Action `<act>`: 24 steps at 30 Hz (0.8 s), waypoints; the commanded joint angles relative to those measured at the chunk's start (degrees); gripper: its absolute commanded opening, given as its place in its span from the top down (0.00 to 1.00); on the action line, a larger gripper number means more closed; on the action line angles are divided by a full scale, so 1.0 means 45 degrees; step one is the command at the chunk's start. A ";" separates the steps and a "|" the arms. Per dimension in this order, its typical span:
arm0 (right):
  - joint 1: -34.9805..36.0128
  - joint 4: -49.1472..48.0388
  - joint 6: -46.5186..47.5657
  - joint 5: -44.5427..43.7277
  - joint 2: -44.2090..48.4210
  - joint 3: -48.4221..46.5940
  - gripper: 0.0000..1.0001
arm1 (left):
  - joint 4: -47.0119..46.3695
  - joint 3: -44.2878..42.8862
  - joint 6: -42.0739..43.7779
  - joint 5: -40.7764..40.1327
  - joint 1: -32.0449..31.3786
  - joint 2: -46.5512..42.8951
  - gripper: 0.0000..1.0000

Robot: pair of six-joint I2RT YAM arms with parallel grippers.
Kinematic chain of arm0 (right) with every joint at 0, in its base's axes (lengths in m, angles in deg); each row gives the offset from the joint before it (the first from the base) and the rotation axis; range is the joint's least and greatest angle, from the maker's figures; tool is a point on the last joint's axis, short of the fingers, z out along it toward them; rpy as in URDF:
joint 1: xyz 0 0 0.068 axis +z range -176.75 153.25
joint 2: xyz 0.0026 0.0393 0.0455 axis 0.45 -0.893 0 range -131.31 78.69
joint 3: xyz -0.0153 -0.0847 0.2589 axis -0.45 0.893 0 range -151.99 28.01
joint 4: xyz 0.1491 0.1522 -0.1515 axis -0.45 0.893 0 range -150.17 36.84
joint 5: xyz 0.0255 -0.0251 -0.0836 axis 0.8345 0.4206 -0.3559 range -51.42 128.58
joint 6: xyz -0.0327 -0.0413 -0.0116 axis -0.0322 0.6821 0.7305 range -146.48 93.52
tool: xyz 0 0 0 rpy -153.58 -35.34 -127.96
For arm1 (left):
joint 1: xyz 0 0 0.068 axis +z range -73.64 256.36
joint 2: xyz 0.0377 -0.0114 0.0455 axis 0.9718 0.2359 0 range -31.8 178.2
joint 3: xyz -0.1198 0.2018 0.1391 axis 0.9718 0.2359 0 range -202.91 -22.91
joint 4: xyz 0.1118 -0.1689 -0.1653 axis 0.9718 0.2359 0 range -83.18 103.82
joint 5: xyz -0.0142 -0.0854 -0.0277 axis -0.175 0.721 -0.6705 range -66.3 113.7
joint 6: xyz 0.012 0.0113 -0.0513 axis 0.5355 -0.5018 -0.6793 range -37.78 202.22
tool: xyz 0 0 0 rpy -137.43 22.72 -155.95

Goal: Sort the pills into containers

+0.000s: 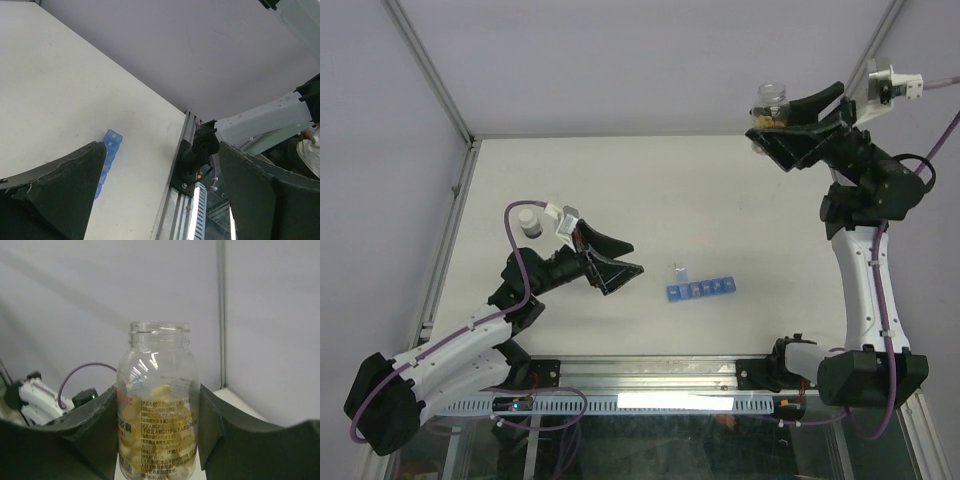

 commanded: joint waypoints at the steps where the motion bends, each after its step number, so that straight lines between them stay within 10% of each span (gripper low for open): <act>1: -0.0910 0.6756 0.0885 -0.1534 0.0496 -0.0923 1.00 | -0.0797 -0.0373 0.0417 0.0374 0.0083 0.0097 0.01; 2: -0.0885 0.3849 0.0345 0.0088 0.0155 -0.0550 1.00 | -0.0887 -0.0353 0.0393 0.0407 0.0077 0.0167 0.01; 3: -0.0184 -0.4776 -0.3121 0.0874 -0.0412 0.0065 1.00 | -0.1018 -0.0294 0.0373 0.0549 0.0075 0.0254 0.01; 4: 0.0585 -0.6709 -0.3972 0.0970 -0.0710 0.0364 1.00 | -0.1166 -0.0251 0.0424 0.0598 0.0088 0.0313 0.01; 7: -0.0302 0.6990 0.1352 -0.0014 0.0817 -0.0010 1.00 | -0.1647 0.0001 0.0554 0.0442 0.0076 0.0476 0.01; 8: -0.0436 0.6351 0.1352 -0.0014 0.0525 -0.0251 1.00 | -0.1760 0.0041 0.0525 0.0413 0.0081 0.0502 0.01; 11: 0.1319 -0.5872 -0.2161 0.1936 -0.0444 0.2193 1.00 | -0.2153 0.0362 0.0613 0.0509 0.0075 0.0459 0.01; 15: 0.1618 0.5669 0.5098 0.1977 0.2431 0.4020 1.00 | -0.2324 0.0897 0.0775 0.0256 0.0078 0.0028 0.01; 17: 0.1808 1.0516 1.2423 0.2652 0.2635 0.3867 1.00 | -0.2443 0.1265 0.0826 0.0122 0.0080 -0.0295 0.01; 24: 0.1871 2.2549 2.5617 0.1867 0.2401 0.4361 1.00 | -0.2638 0.2329 0.1025 -0.0589 0.0076 -0.1334 0.01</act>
